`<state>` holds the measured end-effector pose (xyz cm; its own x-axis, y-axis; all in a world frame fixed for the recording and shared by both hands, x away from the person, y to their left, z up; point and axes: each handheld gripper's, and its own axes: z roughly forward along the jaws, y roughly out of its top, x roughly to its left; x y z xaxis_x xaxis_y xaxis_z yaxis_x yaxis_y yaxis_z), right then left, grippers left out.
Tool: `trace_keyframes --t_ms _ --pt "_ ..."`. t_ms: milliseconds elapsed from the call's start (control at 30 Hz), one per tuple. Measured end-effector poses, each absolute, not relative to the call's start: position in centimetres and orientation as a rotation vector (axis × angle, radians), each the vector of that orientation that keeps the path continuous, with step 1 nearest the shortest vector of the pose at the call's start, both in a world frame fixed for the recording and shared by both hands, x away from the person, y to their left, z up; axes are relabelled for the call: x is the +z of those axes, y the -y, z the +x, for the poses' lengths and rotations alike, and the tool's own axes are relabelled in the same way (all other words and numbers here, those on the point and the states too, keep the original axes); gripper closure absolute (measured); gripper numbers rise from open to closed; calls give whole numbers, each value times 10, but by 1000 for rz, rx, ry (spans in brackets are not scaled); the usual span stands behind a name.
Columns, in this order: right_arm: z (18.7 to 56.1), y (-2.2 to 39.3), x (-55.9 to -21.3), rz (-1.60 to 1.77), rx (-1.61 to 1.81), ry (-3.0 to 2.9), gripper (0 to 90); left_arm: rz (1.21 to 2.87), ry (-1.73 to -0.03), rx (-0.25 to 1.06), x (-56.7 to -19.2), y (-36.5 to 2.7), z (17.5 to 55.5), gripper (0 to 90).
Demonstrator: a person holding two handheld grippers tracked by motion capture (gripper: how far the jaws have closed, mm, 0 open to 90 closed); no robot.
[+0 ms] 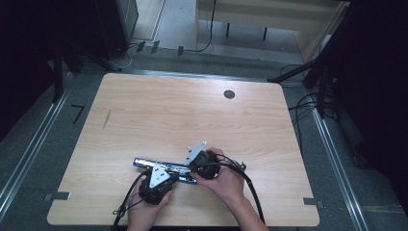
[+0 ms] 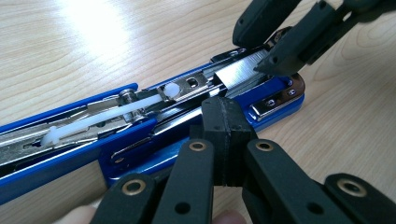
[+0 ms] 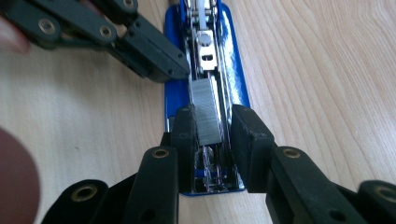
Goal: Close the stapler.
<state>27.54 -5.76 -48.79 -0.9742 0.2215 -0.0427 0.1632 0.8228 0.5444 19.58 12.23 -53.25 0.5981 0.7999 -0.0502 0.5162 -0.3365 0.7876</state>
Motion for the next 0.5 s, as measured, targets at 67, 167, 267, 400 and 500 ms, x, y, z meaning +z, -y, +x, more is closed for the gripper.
trace_keyframes --t_ms 67,167,267,400,500 --pt "273 57 -489 296 838 -2882 719 2017 -1042 445 -533 -122 196 900" --pt "269 57 -489 270 833 -2859 718 2017 -1043 445 -532 -122 196 900" --pt "266 58 -490 226 852 -2822 714 2018 -1043 444 -532 -122 196 900" --pt "264 60 -489 218 904 -2804 687 2018 -1043 445 -532 -122 196 900" --pt "263 59 -489 201 912 -2797 685 2020 -1042 445 -532 -122 196 900"
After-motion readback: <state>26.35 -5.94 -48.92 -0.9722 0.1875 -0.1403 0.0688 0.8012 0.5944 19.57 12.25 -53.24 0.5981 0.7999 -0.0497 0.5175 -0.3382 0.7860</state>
